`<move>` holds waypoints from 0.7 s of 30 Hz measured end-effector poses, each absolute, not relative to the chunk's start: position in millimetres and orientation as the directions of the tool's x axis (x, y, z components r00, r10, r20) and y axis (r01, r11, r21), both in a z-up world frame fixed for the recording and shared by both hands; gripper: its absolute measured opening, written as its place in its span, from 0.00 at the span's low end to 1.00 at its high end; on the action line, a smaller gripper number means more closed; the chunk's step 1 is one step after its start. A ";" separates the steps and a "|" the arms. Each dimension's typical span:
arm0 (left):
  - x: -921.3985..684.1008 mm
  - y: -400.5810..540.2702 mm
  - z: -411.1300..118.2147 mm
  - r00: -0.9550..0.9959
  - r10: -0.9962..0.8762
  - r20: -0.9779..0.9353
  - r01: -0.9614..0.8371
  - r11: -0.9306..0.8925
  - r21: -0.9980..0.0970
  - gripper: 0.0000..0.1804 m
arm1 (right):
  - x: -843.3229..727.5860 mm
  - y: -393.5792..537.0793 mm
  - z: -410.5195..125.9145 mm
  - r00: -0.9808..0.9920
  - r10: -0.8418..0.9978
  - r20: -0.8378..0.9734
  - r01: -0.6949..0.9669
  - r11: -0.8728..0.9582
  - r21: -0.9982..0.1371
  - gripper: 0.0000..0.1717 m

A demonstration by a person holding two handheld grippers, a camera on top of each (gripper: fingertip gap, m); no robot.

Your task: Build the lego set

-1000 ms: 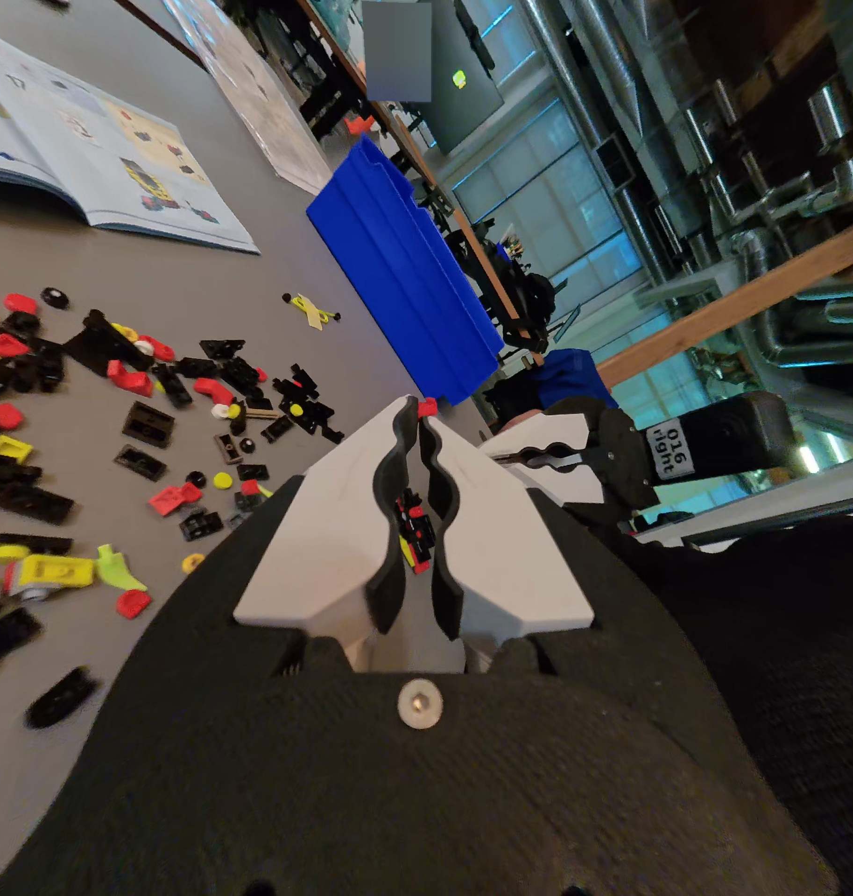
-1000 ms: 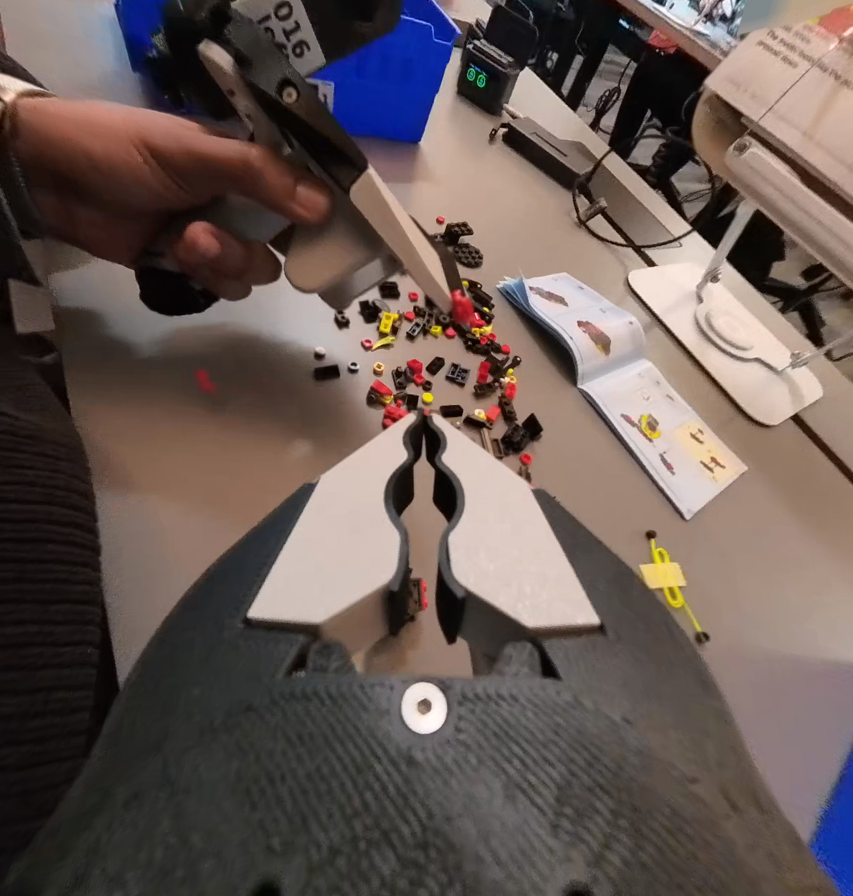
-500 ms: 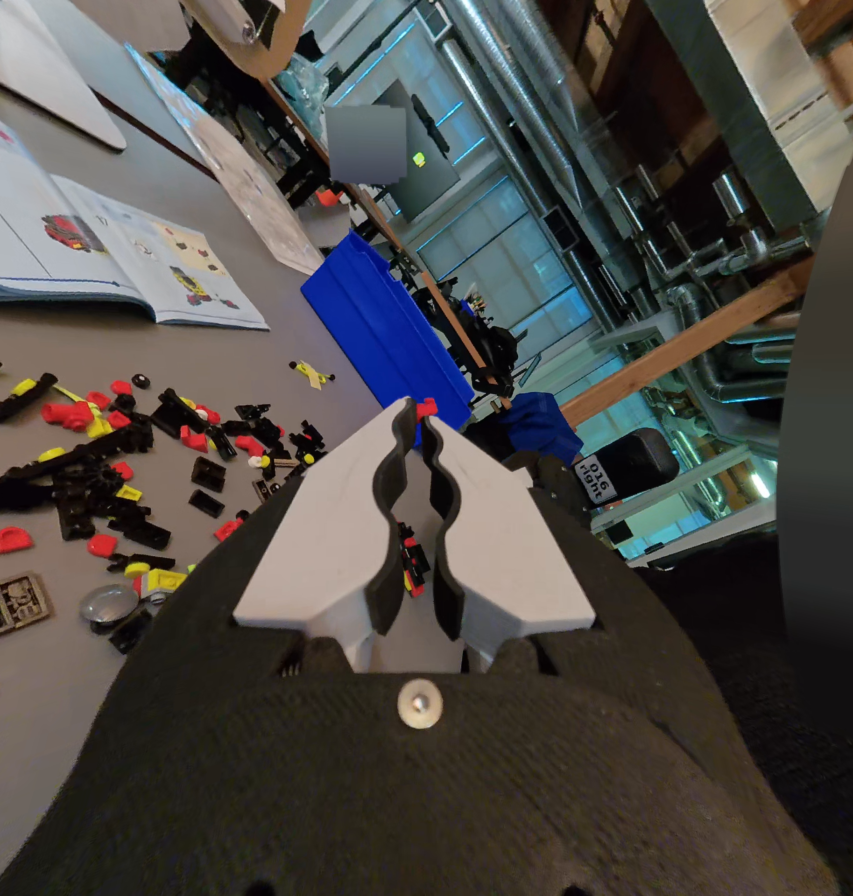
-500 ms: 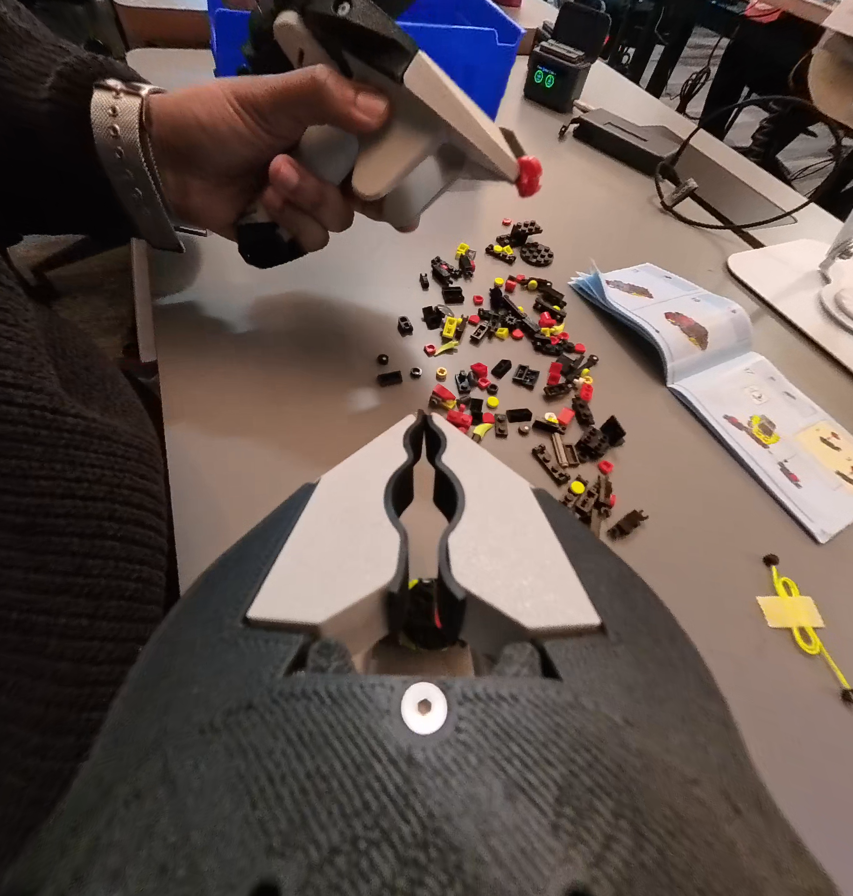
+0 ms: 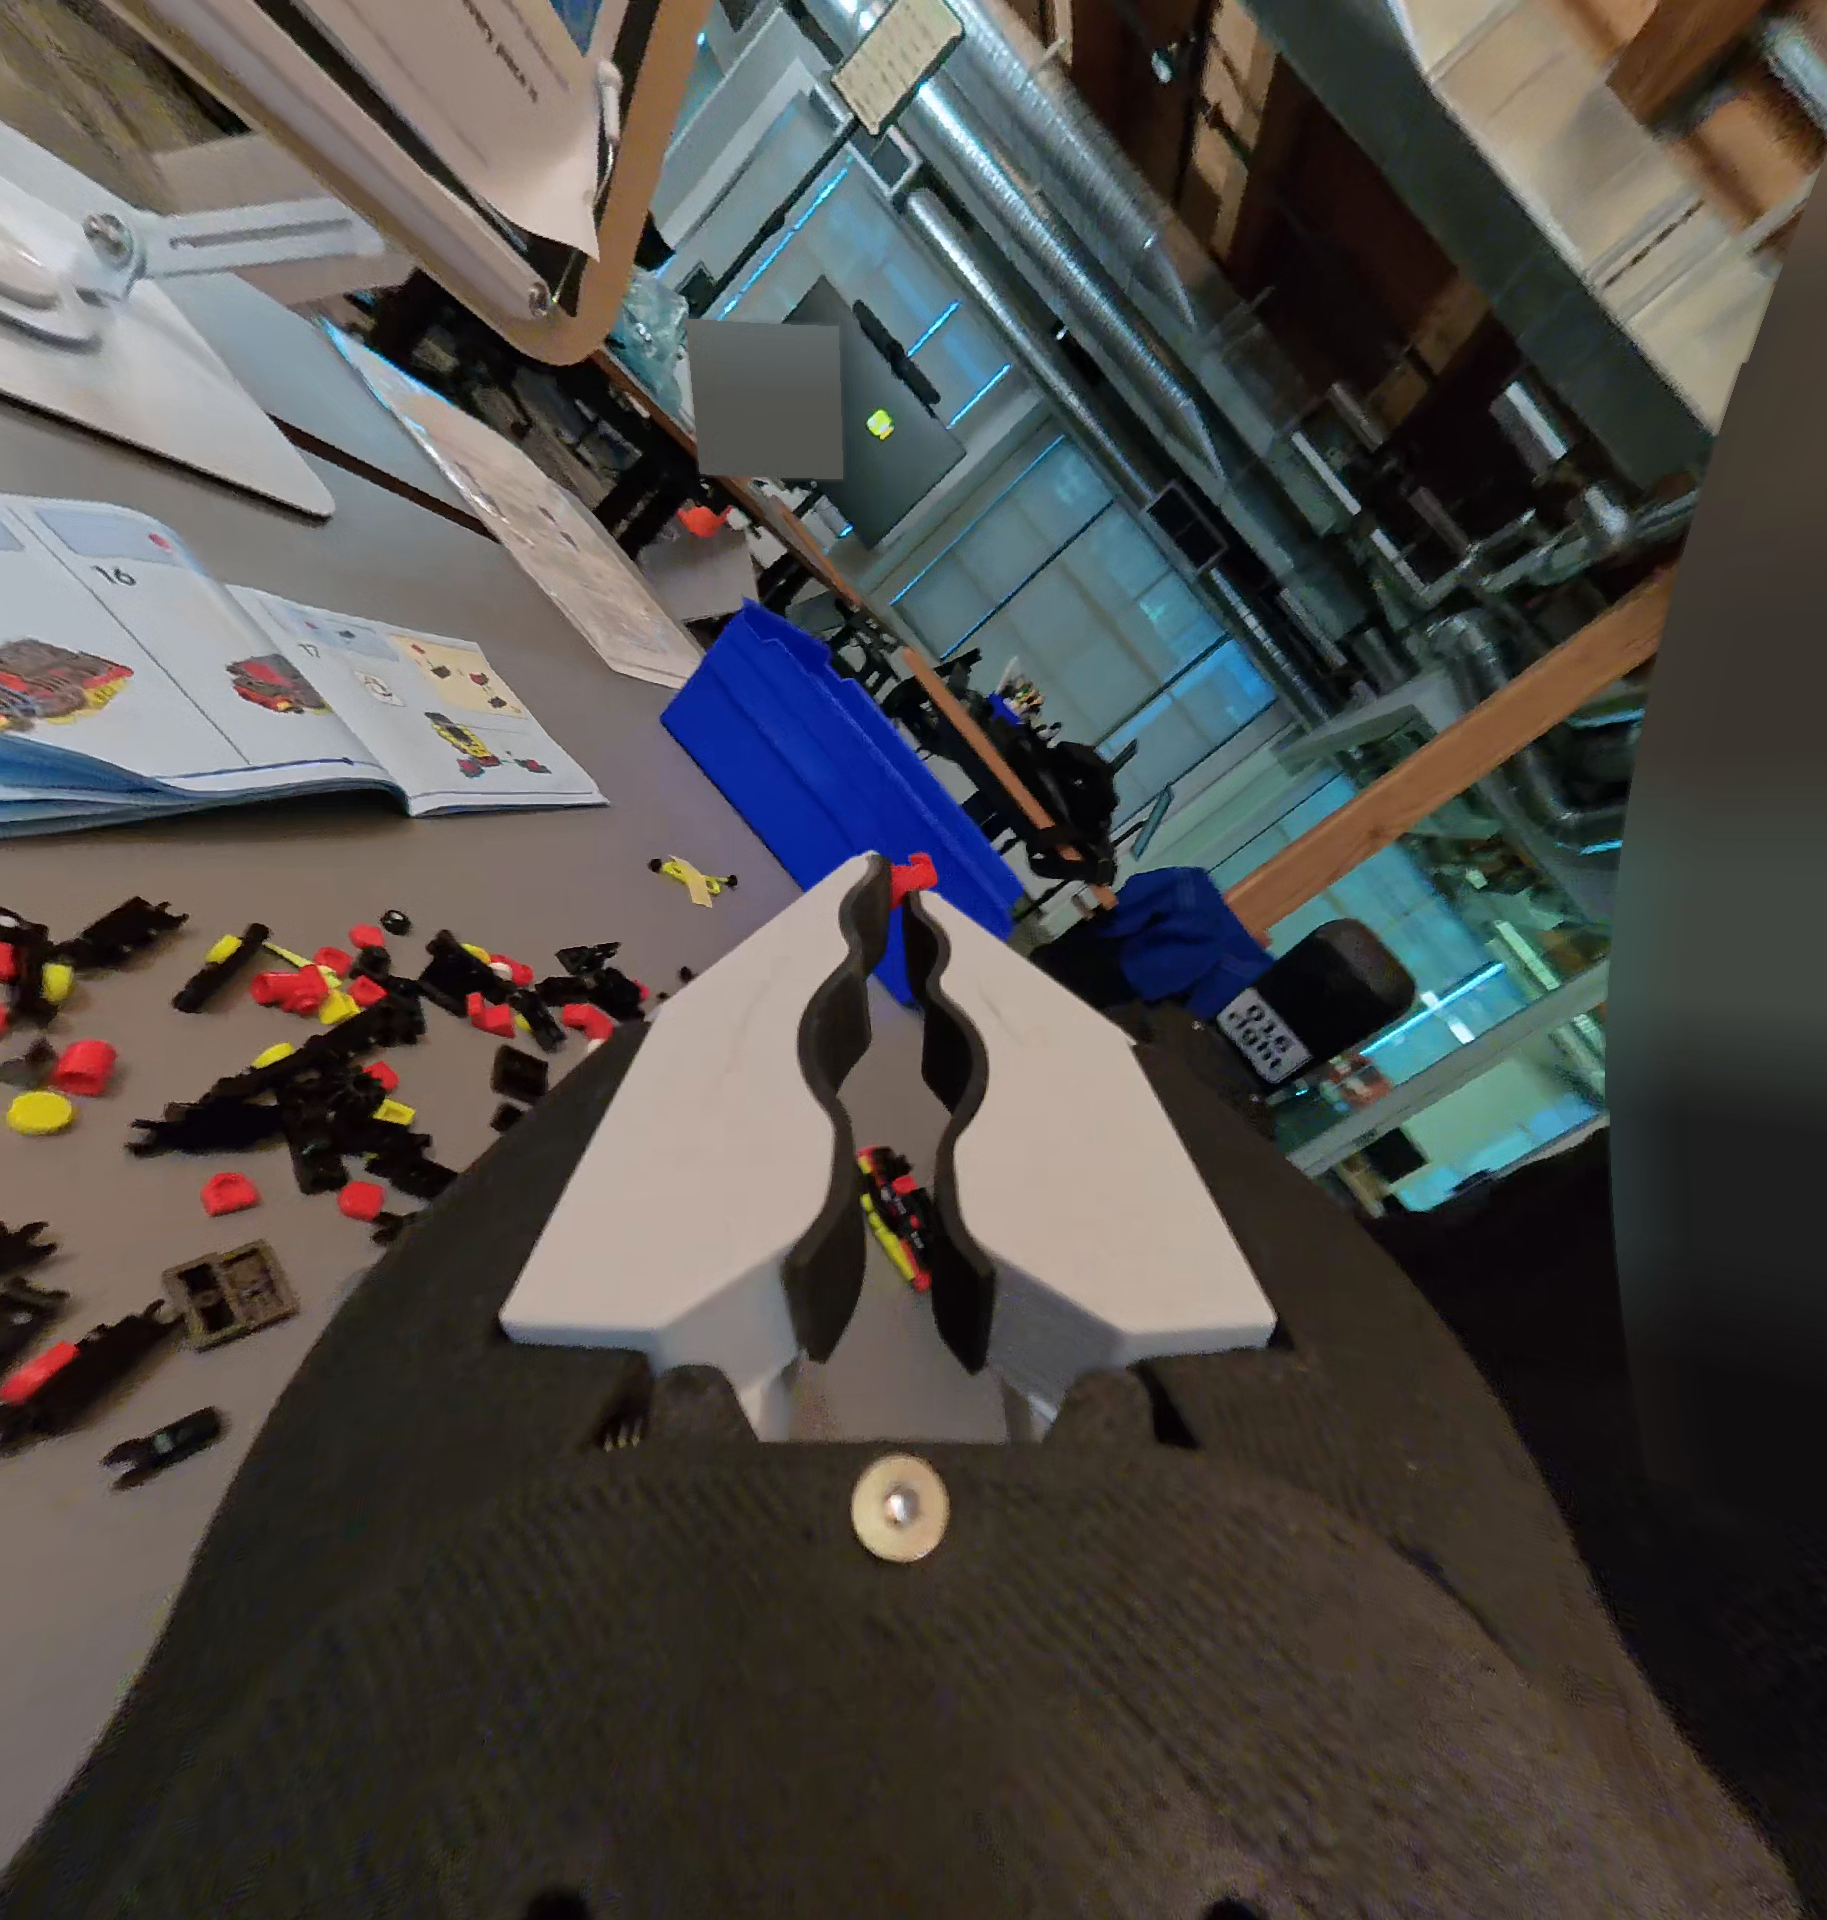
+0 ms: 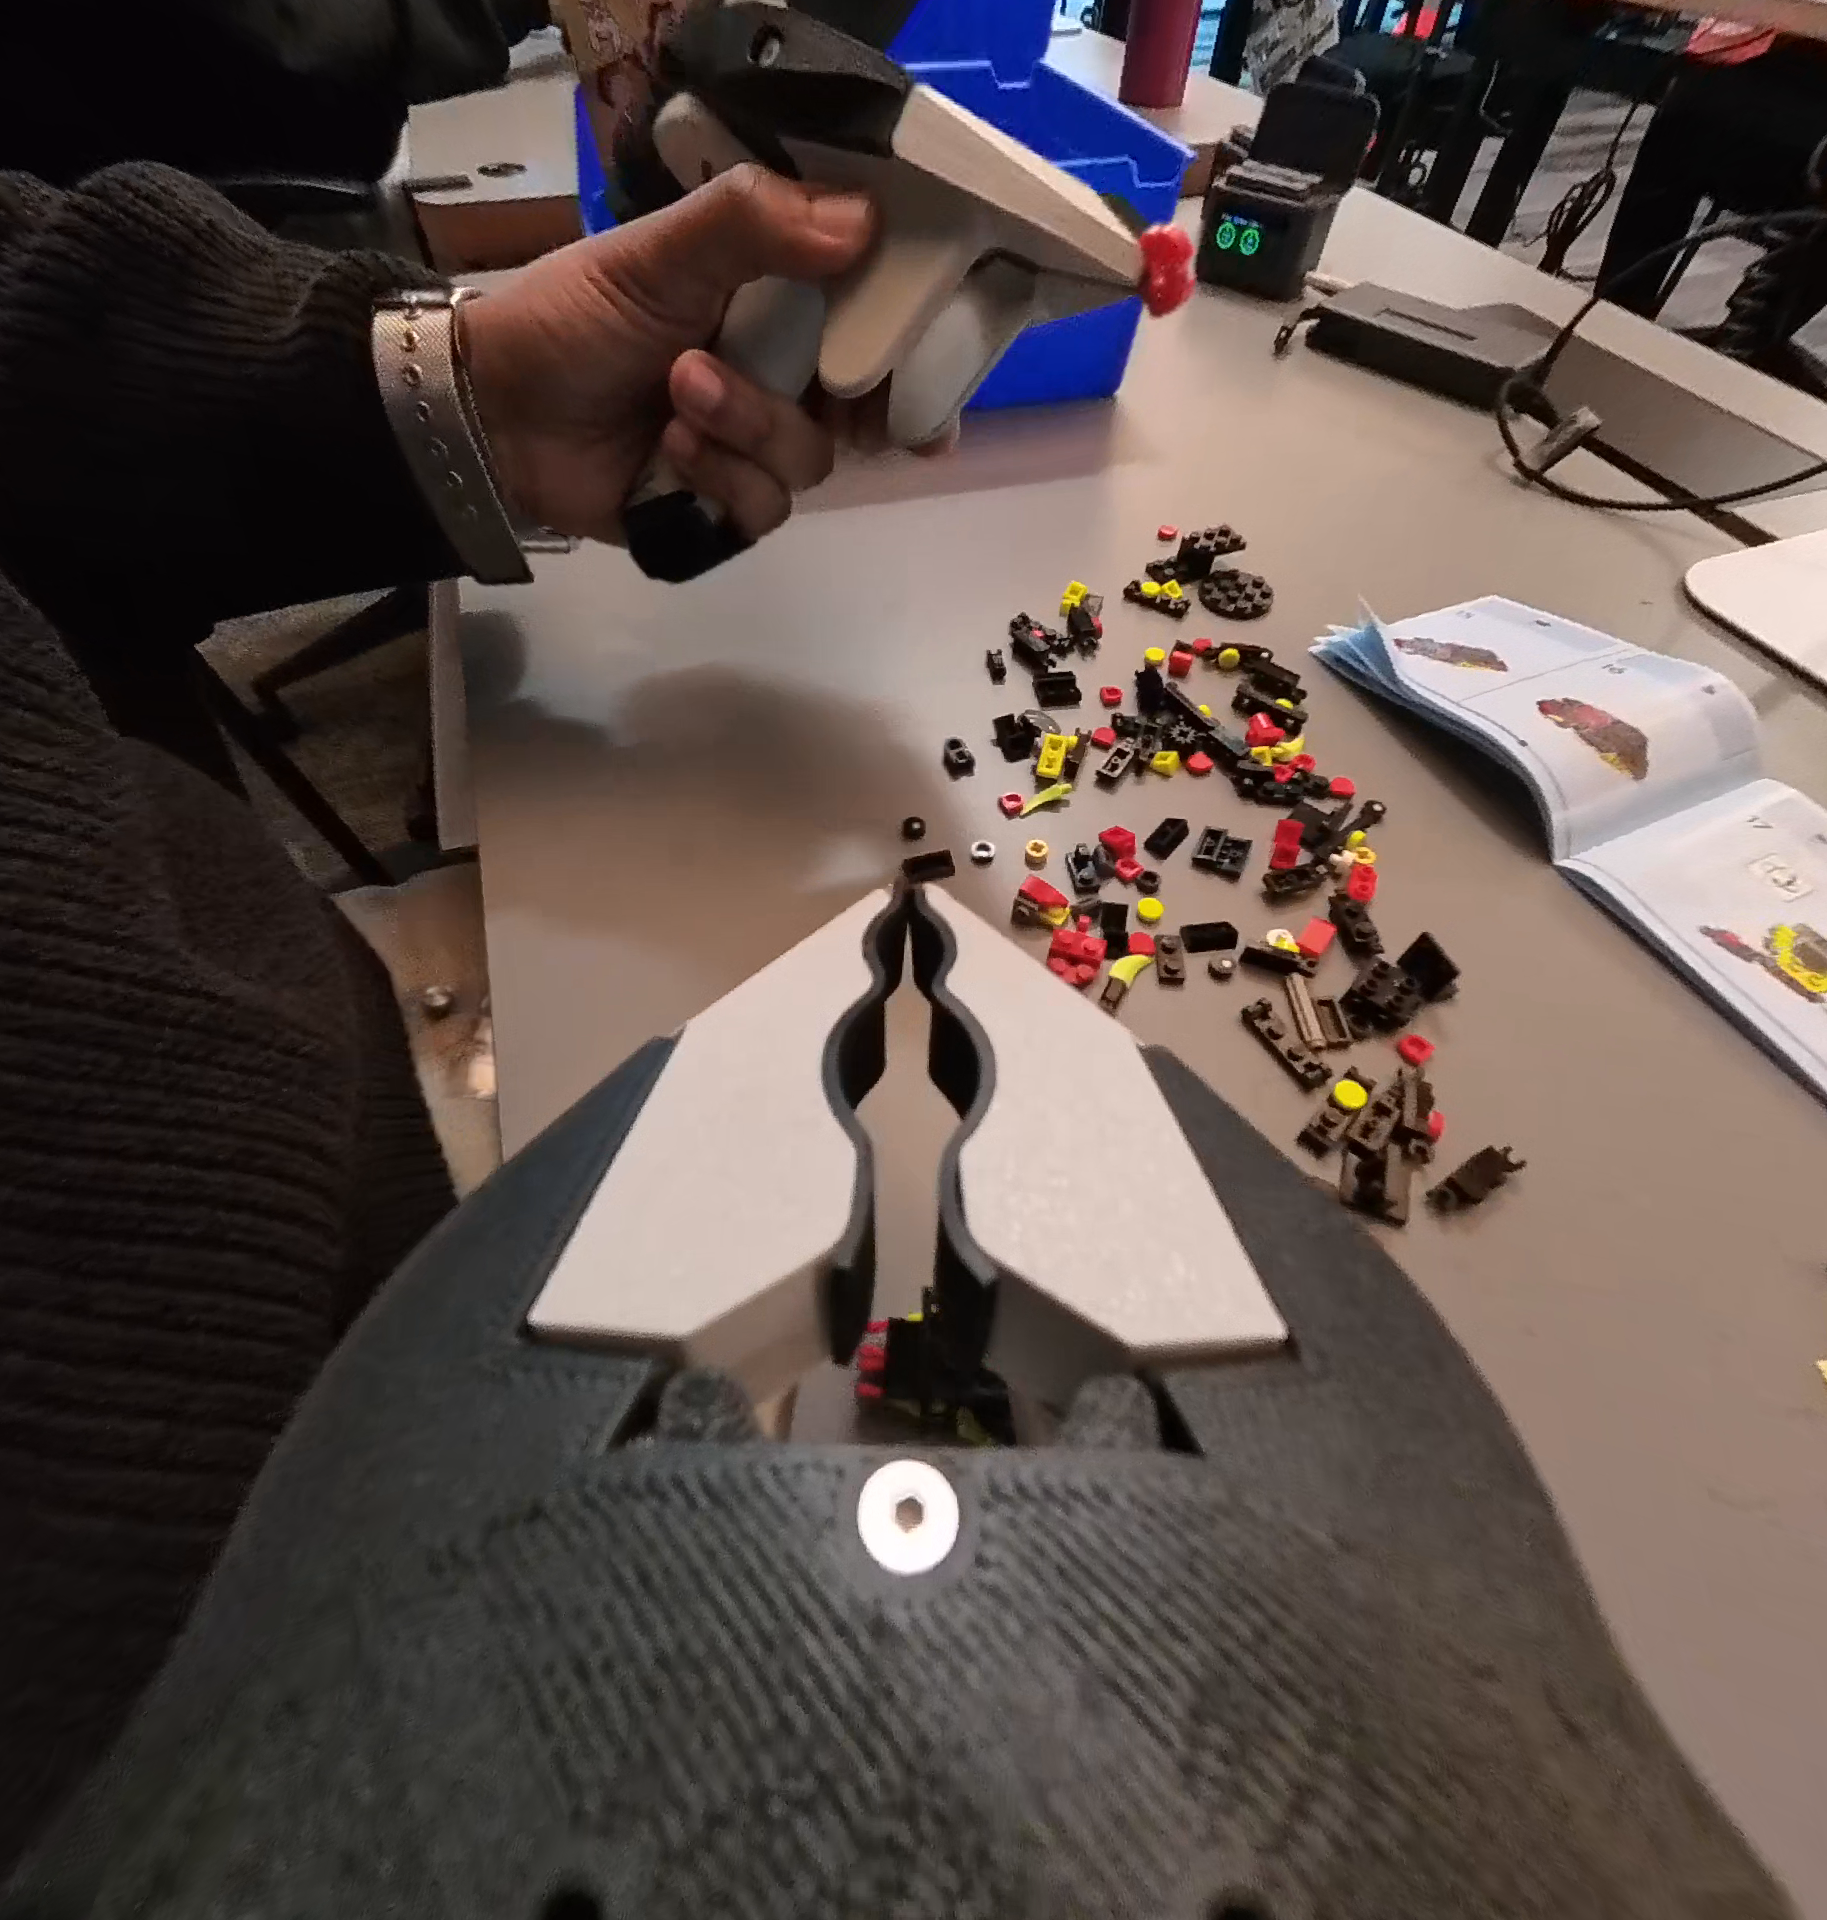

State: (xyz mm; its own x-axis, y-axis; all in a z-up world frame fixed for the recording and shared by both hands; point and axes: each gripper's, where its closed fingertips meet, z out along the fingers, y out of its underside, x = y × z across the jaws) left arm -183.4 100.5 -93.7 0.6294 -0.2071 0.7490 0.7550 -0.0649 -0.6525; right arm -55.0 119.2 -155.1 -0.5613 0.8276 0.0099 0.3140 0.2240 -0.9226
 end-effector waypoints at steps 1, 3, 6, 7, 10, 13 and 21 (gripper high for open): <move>-183.2 98.8 -94.0 0.654 -0.195 0.731 0.734 -0.071 -0.675 0.00 | -54.0 118.8 -155.9 -0.565 0.825 0.018 0.312 0.234 -0.921 0.00; -182.7 94.2 -89.9 0.684 -0.191 0.704 0.705 -0.077 -0.705 0.00 | -51.8 118.6 -157.4 -0.572 0.819 0.037 0.308 0.256 -0.916 0.00; -190.8 83.8 -81.6 0.703 -0.173 0.690 0.695 -0.040 -0.718 0.00 | -50.9 120.9 -157.5 -0.565 0.821 0.080 0.284 0.284 -0.916 0.00; -194.3 81.3 -81.8 0.703 -0.162 0.692 0.696 -0.040 -0.717 0.00 | -51.1 122.3 -158.3 -0.557 0.826 0.084 0.285 0.286 -0.915 0.00; -191.1 83.0 -104.6 0.679 -0.117 0.725 0.704 -0.174 -0.688 0.00 | -50.0 122.6 -159.9 -0.547 0.836 0.052 0.307 0.258 -0.916 0.02; -150.8 87.9 -147.3 0.591 -0.113 0.799 0.676 -0.471 -0.566 0.00 | -44.9 121.8 -160.6 -0.539 0.842 0.012 0.325 0.222 -0.919 0.03; -27.6 70.7 -201.9 0.430 -0.161 0.888 0.340 -0.883 -0.325 0.00 | -23.2 129.5 -166.4 -0.472 0.881 -0.024 0.354 0.165 -0.921 0.01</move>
State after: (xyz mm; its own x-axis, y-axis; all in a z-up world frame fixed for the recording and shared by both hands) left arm -27.6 70.7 -201.9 0.4304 -0.1613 0.8881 0.3398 -0.8826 -0.3249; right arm -23.2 129.5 -166.4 -0.4722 0.8811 -0.0239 0.3536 0.1645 -0.9208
